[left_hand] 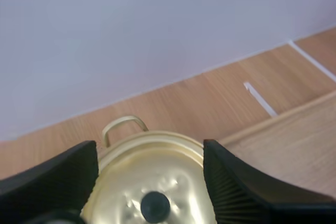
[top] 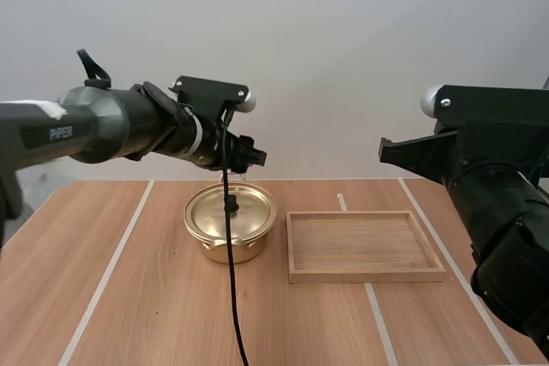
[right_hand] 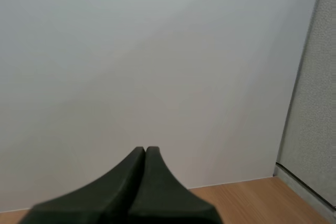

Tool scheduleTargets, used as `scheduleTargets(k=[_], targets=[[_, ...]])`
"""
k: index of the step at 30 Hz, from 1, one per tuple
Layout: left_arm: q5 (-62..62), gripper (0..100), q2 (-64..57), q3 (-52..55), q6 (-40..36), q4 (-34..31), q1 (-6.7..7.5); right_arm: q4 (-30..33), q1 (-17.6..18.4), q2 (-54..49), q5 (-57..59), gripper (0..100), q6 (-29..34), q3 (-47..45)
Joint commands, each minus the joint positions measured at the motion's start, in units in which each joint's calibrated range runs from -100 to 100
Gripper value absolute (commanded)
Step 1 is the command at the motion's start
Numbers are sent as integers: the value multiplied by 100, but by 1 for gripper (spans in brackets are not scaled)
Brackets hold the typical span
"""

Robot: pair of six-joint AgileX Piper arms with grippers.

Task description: Open the pot, put the pineapple inside, and close it

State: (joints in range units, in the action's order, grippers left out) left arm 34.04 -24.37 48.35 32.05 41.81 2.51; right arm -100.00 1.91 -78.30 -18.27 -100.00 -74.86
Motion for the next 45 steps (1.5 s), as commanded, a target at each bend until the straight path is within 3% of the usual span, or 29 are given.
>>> scheduleTargets(k=[1, 4, 6, 9, 16, 19, 27, 37, 45], targets=[[-732, 90, -507, -46, -177, 121, 12, 0, -16, -36, 425, 0, 0, -8], [-953, 87, -935, -46, -237, 121, 12, 0, -16, -36, 1132, 0, 0, -8], [-995, 79, -1187, -46, -245, 121, 12, 112, -16, -36, 1623, 0, 0, -8], [-1075, 60, -1572, -46, -245, 121, 12, 439, -16, -36, 1975, 0, 0, -8], [-870, 11, -2292, -32, -396, 121, -11, 258, -16, -36, 1733, 0, 0, 5], [-807, 0, -2613, -32, -673, 121, -113, 38, -16, -36, 1698, 0, 0, 5], [-865, 0, -3631, 5, -925, 121, -379, 38, -16, -144, 1771, 0, 0, 195], [-2342, 0, -4841, 1468, -1371, 121, -387, 0, -99, -493, 1771, 0, 0, 292], [-2133, 0, -5583, 2454, -1480, 121, -387, 0, -101, -493, 1827, 0, 0, -40]])
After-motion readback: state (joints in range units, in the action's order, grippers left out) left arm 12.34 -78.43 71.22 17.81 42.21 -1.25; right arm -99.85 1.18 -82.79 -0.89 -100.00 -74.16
